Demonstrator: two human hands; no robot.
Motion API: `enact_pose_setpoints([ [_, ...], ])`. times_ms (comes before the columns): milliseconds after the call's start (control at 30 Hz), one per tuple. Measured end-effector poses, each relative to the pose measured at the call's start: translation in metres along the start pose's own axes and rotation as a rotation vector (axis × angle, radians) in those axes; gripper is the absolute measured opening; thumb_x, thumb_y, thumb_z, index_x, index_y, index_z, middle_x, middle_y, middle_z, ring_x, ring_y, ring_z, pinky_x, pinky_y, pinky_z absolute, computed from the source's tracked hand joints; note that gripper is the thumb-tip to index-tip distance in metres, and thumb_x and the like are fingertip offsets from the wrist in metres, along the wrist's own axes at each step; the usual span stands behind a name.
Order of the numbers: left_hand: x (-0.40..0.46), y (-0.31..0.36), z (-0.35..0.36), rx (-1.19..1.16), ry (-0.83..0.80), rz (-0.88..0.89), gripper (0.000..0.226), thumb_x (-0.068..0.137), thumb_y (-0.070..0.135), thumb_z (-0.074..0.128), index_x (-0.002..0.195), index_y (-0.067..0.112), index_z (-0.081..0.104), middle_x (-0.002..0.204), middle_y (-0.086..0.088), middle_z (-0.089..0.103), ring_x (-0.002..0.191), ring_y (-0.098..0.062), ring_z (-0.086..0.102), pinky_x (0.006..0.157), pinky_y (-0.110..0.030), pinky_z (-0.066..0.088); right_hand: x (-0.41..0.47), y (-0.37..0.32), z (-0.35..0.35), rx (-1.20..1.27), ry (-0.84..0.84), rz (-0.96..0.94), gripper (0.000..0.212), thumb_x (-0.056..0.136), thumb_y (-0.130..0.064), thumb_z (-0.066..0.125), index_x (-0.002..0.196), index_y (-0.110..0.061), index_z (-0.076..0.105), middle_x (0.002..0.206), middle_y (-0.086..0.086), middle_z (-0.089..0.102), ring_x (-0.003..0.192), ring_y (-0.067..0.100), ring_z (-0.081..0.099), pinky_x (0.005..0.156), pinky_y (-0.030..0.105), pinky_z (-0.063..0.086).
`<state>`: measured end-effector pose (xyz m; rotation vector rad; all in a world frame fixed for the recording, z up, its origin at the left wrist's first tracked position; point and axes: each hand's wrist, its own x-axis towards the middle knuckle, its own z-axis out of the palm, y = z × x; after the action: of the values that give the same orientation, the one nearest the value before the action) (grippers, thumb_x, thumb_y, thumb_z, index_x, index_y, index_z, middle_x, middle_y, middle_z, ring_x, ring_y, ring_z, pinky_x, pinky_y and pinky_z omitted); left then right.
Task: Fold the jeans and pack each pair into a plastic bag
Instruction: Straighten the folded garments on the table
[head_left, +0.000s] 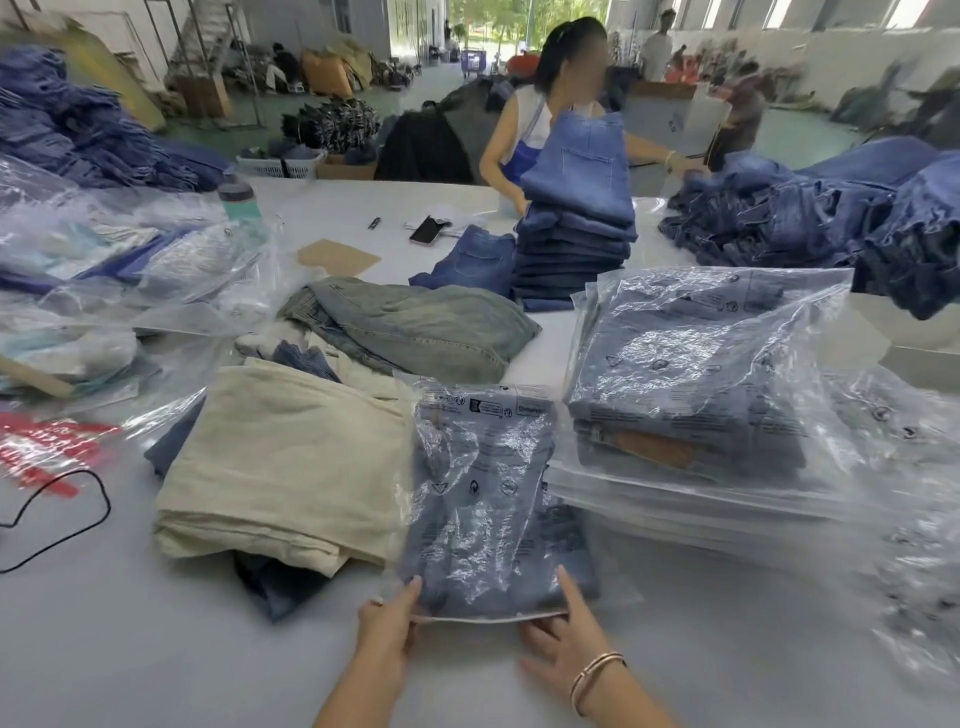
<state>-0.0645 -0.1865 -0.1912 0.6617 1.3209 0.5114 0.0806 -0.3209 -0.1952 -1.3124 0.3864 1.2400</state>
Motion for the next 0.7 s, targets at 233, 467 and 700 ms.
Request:
enact_pose_setpoints([
  [233,-0.018,0.023,0.001,0.071,-0.287,-0.248,0.011,0.077,0.0,0.05,0.074,0.009,0.056,0.047,-0.003,0.048,0.029,-0.01,0.038,0.03,-0.012,0.031,0.004,-0.033,0.017,0.237,-0.023,0.012,0.037,0.08,-0.031,0.068,0.099,0.001,0.065,0.08,0.021,0.072,0.062,0.033,0.07,0.05,0.036,0.057],
  [467,-0.031,0.057,-0.004,-0.218,-0.456,-0.128,0.028,0.08,0.034,0.059,0.102,0.017,0.067,0.104,-0.014,0.071,0.1,-0.04,0.064,0.083,-0.054,0.052,-0.032,-0.07,0.086,0.093,-0.137,-0.206,0.017,0.083,-0.011,0.066,0.094,0.001,0.068,0.085,0.016,0.072,0.072,0.028,0.068,0.063,0.033,0.057],
  [700,-0.079,0.128,0.01,-0.526,-0.568,0.284,0.032,0.078,0.01,0.044,0.076,0.018,0.075,0.078,-0.009,0.073,0.065,-0.019,0.07,0.06,-0.03,0.058,-0.088,-0.109,0.135,0.141,-0.367,-0.356,0.031,0.084,-0.011,0.063,0.109,0.008,0.064,0.097,0.022,0.065,0.073,0.028,0.062,0.068,0.035,0.051],
])
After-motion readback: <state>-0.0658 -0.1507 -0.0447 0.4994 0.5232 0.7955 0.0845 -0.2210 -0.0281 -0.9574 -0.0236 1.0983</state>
